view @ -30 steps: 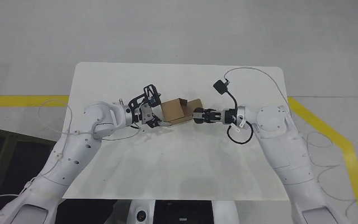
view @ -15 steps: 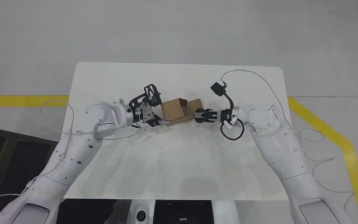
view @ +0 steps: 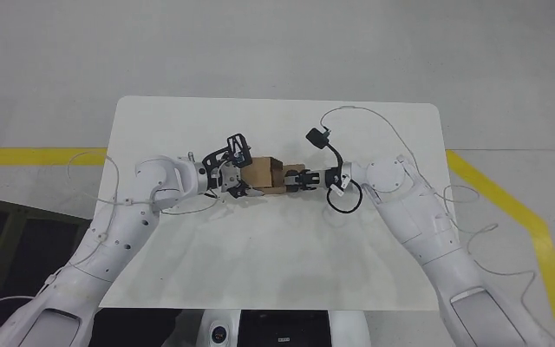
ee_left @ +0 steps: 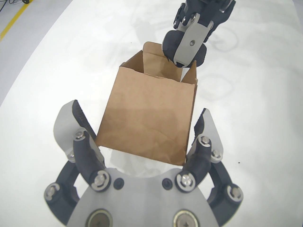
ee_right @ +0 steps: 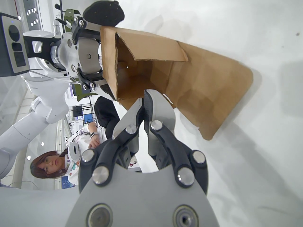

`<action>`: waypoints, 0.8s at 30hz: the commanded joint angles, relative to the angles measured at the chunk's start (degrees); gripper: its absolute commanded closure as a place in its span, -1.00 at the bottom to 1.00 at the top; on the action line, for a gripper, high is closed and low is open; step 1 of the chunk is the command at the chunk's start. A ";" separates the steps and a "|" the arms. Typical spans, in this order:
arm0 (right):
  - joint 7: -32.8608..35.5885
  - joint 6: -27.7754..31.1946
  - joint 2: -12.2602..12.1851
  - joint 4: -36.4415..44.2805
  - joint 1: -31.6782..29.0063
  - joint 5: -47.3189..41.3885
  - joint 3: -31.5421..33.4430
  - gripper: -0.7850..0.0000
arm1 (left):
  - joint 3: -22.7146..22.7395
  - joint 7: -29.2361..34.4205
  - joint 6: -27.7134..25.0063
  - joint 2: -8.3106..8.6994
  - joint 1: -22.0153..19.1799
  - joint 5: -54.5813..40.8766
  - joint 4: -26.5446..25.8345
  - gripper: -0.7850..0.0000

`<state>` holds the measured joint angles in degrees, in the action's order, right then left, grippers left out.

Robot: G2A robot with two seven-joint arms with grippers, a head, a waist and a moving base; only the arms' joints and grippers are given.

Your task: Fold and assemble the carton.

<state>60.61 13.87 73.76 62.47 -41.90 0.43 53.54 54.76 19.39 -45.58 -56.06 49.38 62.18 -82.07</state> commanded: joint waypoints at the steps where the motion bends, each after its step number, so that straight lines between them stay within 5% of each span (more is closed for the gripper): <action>1: -0.11 0.36 0.34 -1.01 0.68 -0.36 -0.83 1.00 | 0.07 -0.09 -0.50 -0.01 -0.07 0.24 0.17 -1.00; 7: -0.33 0.51 0.15 -1.75 1.59 -0.32 0.02 1.00 | 0.78 -0.82 -1.09 0.06 0.07 0.94 0.32 -1.00; 24: 4.67 -10.76 -2.73 14.50 -7.33 2.62 3.08 1.00 | 2.42 -1.87 -1.39 0.18 1.08 1.98 -0.15 -1.00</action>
<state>65.63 2.95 71.00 76.92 -49.22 3.06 56.71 57.15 17.50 -46.95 -55.88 50.42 64.15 -82.20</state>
